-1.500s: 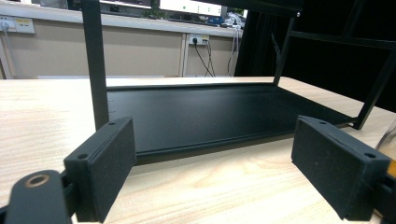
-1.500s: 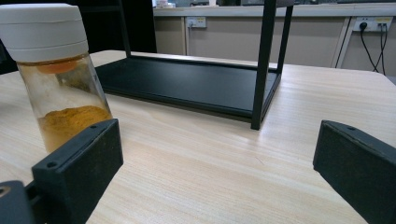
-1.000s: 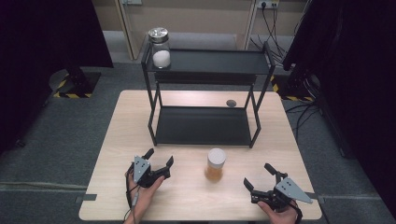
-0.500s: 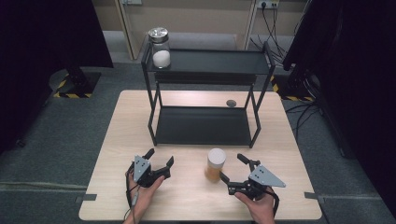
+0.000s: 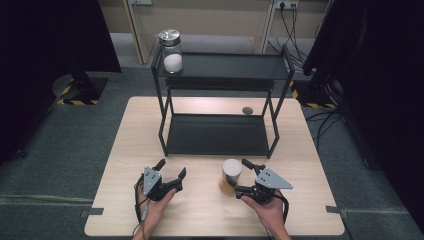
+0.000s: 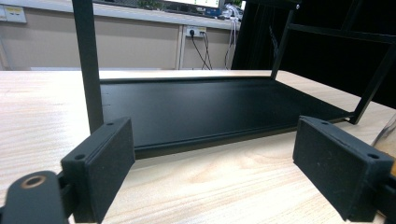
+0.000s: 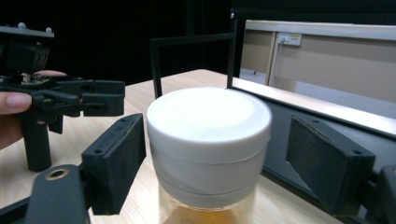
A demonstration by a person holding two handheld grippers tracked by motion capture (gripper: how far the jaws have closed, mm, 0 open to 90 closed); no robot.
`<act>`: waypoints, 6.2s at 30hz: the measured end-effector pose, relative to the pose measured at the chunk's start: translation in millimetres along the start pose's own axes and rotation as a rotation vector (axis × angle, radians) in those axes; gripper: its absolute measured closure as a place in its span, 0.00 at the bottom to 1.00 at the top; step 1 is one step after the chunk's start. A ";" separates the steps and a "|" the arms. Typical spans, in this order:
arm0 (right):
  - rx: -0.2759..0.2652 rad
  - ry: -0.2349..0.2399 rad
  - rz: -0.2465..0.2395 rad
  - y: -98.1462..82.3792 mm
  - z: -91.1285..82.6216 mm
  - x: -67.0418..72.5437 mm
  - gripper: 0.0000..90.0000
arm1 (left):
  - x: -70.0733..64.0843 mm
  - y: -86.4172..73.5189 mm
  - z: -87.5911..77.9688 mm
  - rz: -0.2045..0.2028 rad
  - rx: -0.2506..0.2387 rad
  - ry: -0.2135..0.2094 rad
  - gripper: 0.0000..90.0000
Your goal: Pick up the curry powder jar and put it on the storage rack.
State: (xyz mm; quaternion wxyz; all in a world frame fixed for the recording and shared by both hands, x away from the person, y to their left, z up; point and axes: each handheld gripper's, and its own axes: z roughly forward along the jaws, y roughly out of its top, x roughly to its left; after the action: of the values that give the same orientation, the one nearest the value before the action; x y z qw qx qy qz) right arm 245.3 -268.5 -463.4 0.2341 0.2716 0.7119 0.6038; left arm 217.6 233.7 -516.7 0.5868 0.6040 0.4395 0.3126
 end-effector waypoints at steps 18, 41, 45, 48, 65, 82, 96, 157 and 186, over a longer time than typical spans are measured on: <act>0.006 -0.003 0.011 -1.8 5.4 2.2 0.38 | 0.2 0.0 -0.1 -0.001 0.000 0.000 0.14; -0.123 -0.168 -0.036 30.3 -31.3 3.2 0.38 | -0.5 0.7 0.3 0.006 0.004 0.001 0.14; -0.148 -0.188 -0.038 36.0 -34.8 2.2 0.38 | -1.1 0.7 0.4 0.013 0.004 0.001 0.14; -0.168 -0.208 -0.036 39.3 -36.9 2.1 0.38 | -1.0 0.3 0.1 0.013 0.002 0.001 0.14; -0.253 -0.284 -0.036 65.6 -41.9 -8.5 0.38 | -1.1 0.4 0.2 0.009 0.002 0.003 0.14; -0.282 -0.316 -0.034 78.8 -41.4 -13.4 0.38 | -1.7 0.5 0.3 0.013 0.003 0.003 0.14; -0.311 -0.331 -0.053 97.5 -38.6 -17.1 0.38 | -1.9 0.9 0.5 0.014 0.005 0.005 0.14; -0.401 -0.354 -0.053 164.1 -7.8 -35.1 0.38 | -4.3 -0.1 0.3 0.029 0.000 0.007 0.14; -0.414 -0.379 -0.045 195.1 10.6 -41.8 0.38 | -4.7 0.4 0.7 0.034 0.003 0.005 0.14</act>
State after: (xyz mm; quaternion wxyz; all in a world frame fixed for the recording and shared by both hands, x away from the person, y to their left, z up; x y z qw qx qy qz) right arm 303.7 -264.6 -272.3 0.4270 0.3102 0.5227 0.6695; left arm 216.3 229.3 -515.7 0.5791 0.6116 0.4312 0.3235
